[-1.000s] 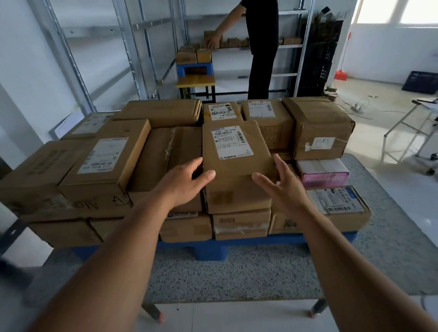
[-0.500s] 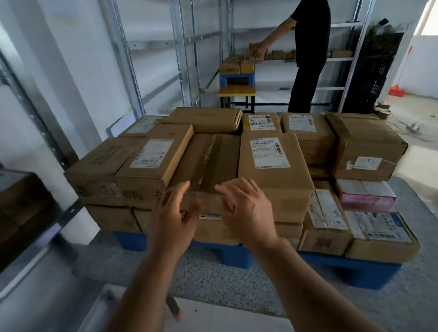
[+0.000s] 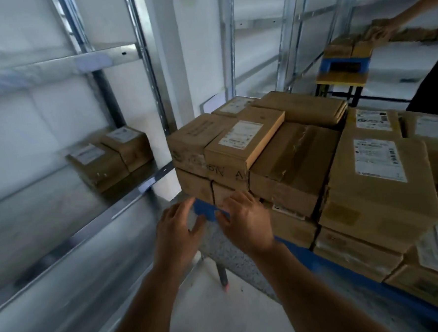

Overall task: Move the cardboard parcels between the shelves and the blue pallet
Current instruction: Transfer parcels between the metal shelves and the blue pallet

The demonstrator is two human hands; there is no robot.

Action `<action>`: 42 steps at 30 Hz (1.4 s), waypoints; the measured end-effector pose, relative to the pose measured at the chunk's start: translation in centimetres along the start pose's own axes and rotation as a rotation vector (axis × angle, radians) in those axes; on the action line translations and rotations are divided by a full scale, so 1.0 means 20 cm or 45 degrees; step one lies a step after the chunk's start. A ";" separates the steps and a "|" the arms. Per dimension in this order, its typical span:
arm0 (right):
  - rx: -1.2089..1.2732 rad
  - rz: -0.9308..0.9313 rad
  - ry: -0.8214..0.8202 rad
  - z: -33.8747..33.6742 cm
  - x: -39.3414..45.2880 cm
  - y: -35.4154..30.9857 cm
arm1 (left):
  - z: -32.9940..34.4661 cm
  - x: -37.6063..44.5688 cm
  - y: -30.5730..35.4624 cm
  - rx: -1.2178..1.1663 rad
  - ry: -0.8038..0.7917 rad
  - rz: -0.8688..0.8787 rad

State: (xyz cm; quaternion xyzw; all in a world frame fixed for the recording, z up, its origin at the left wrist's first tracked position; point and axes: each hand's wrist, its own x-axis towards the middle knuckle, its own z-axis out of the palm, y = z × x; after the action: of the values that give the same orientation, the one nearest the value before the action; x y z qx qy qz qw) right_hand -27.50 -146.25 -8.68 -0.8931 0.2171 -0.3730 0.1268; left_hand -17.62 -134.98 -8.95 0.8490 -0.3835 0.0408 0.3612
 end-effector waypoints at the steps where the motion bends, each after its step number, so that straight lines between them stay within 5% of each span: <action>1: -0.009 -0.004 -0.023 0.03 0.01 -0.02 | -0.02 0.00 -0.03 0.029 0.000 -0.026; 10: -0.073 -0.047 -0.409 0.41 0.11 -0.36 | -0.33 -0.04 -0.50 0.287 0.012 -0.161; 24: -0.056 -0.074 -0.424 0.93 0.27 -0.93 | -0.71 0.00 -1.20 0.396 0.094 -0.281; 42: -0.002 -0.069 -0.551 1.55 1.12 -0.66 | -0.60 0.86 -1.54 0.478 0.085 -0.503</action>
State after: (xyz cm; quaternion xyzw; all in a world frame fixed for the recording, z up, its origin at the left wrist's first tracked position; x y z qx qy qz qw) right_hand 12.70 -143.46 -11.23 -0.9580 0.1609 -0.1756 0.1595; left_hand 17.88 -124.27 -12.02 0.9576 -0.1843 0.0679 0.2108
